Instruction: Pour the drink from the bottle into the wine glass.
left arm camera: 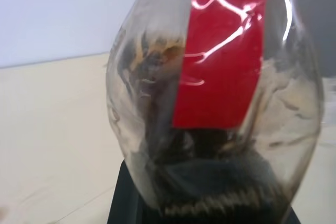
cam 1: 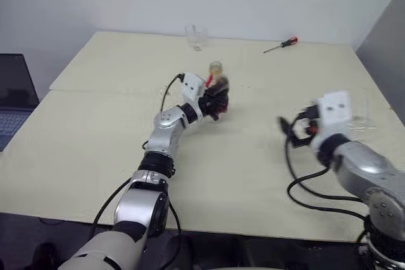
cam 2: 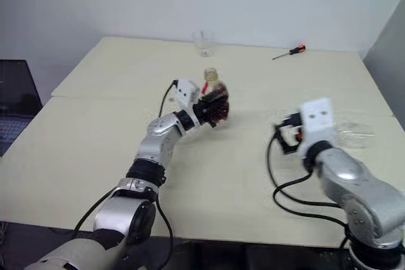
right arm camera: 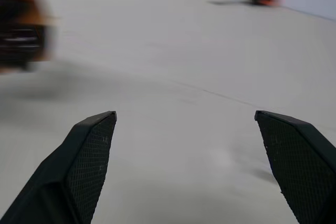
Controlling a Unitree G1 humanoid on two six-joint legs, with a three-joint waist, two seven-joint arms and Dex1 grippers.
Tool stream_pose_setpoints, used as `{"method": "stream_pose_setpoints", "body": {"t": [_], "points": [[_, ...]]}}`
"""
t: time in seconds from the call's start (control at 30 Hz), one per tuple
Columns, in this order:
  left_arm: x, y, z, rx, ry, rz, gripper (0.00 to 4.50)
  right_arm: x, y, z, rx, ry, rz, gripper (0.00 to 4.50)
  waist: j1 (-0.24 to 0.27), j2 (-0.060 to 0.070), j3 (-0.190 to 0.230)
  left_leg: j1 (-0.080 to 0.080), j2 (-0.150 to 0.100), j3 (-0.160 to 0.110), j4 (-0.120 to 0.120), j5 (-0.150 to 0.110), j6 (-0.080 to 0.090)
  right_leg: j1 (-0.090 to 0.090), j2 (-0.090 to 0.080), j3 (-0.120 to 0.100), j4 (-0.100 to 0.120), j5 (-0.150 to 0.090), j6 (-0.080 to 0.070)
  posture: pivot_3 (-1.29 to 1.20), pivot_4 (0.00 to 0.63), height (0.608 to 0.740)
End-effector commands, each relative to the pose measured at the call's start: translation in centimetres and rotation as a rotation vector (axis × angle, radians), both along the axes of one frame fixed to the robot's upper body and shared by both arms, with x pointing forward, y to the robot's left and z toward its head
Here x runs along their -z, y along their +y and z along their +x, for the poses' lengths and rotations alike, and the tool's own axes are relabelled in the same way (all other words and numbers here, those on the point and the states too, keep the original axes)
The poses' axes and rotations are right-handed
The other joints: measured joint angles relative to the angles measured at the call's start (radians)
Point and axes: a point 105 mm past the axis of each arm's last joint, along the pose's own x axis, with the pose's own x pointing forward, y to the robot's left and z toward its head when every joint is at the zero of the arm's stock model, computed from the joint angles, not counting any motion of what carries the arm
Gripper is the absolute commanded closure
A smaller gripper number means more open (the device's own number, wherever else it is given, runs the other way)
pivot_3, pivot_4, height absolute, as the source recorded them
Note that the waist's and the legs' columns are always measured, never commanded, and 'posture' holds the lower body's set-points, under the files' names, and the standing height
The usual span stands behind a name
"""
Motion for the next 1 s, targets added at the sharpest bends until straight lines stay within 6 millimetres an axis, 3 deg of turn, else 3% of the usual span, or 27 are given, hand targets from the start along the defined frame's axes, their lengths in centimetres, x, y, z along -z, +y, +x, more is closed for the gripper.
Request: {"method": "stream_pose_setpoints", "body": {"t": [0.03,0.13,0.33,0.47,0.67,0.87,1.0], "points": [[-2.8,3.0,1.4,-0.164,-0.090,-0.032,3.86,-1.5,3.3,-0.3,-0.202,-0.049,0.010,0.00,0.007,-0.001,0.001,0.000,0.000,0.000,0.001,0.000,0.000,0.000,-0.001,0.000,0.000,0.000,0.000,0.00,0.150,0.740],[-1.9,6.6,1.9,-0.327,-0.069,-0.019,3.86,-1.4,6.7,-1.0,-0.402,-0.030,0.004,0.00,0.009,-0.003,0.002,-0.002,-0.001,0.002,0.002,0.000,0.000,-0.001,-0.005,0.000,-0.001,0.000,0.000,0.00,0.150,0.740],[-0.9,11.3,1.3,-0.526,-0.068,-0.030,3.86,-1.3,8.0,0.1,-0.476,-0.019,-0.010,0.00,0.011,-0.004,0.002,-0.003,-0.001,0.004,0.004,0.000,0.000,0.000,-0.010,-0.001,-0.002,0.002,0.002,0.00,0.150,0.740],[-0.1,12.7,0.8,-0.582,-0.060,-0.028,3.86,-1.2,8.6,0.4,-0.514,-0.015,-0.010,0.00,0.011,-0.004,0.002,-0.002,0.000,0.005,0.006,0.000,0.000,0.000,-0.011,-0.001,-0.001,0.002,0.002,0.00,0.150,0.740],[1.3,13.7,0.2,-0.632,-0.025,-0.050,1.91,-1.2,9.3,0.6,-0.555,-0.018,-0.022,0.00,0.010,-0.004,0.002,-0.002,0.000,0.005,0.012,0.000,0.000,0.000,-0.009,-0.002,0.007,0.002,0.002,0.00,0.150,0.740],[0.9,14.6,0.1,-0.653,-0.030,-0.056,0.02,-1.2,9.4,0.9,-0.570,-0.020,-0.027,0.00,0.009,-0.004,0.002,-0.001,-0.001,0.006,0.014,0.000,0.000,0.000,-0.009,-0.003,0.011,0.003,0.002,0.00,0.150,0.740],[1.0,15.0,-0.3,-0.648,-0.020,-0.039,0.02,-1.4,9.0,1.1,-0.570,-0.020,-0.028,0.00,0.008,-0.004,0.002,-0.001,-0.001,0.006,0.014,0.001,0.001,0.000,-0.008,-0.003,0.011,0.003,0.002,0.00,0.150,0.740]]}}
